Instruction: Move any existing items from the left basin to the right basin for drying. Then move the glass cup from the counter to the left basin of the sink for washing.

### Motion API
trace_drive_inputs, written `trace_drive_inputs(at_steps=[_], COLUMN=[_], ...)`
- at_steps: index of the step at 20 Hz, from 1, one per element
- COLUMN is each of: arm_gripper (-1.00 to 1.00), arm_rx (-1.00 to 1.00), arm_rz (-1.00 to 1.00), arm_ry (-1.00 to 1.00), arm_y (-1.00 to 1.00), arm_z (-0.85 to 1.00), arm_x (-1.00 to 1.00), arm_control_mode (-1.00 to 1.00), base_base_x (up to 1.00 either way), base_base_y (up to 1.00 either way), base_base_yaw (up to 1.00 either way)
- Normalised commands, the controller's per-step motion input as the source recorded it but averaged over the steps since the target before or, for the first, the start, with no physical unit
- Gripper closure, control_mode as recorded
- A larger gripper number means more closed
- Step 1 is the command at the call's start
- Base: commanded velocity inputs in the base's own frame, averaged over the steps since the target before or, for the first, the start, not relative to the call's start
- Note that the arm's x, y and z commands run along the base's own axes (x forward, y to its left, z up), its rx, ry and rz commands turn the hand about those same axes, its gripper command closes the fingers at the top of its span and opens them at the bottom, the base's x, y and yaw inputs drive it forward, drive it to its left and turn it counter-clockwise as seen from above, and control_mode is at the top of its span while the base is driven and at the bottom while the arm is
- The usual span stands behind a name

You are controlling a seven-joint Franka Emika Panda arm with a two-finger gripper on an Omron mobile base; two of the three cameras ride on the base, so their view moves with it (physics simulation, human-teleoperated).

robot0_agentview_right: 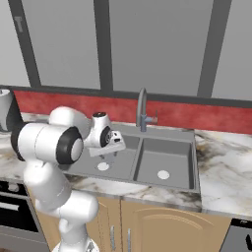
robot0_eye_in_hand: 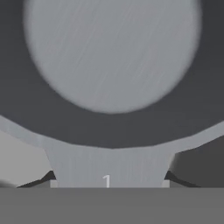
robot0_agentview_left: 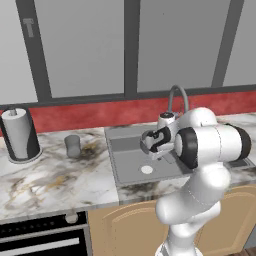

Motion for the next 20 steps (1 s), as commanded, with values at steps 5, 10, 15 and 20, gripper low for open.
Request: trace_drive_inputs(at_steps=[5,10,15,20], arm_gripper=[1.0,1.0,1.0,1.0], arm_rx=[-0.02,-0.01,0.0,0.0], arm_rz=[0.0,0.0,0.0,0.0], arm_ry=[-0.02,0.0,0.0,0.0], arm_y=[0.0,0.0,0.0,0.0], arm_z=[0.69,0.64,0.5,0.46], arm_x=[-0.06,-0.01,-0.14,-0.29], arm_control_mode=[-1.0,-1.0,-1.0,-1.0], base_base_x=[0.0,0.0,0.0,0.0], base_base_y=[0.0,0.0,0.0,0.0], base_base_yaw=[0.0,0.0,0.0,0.0])
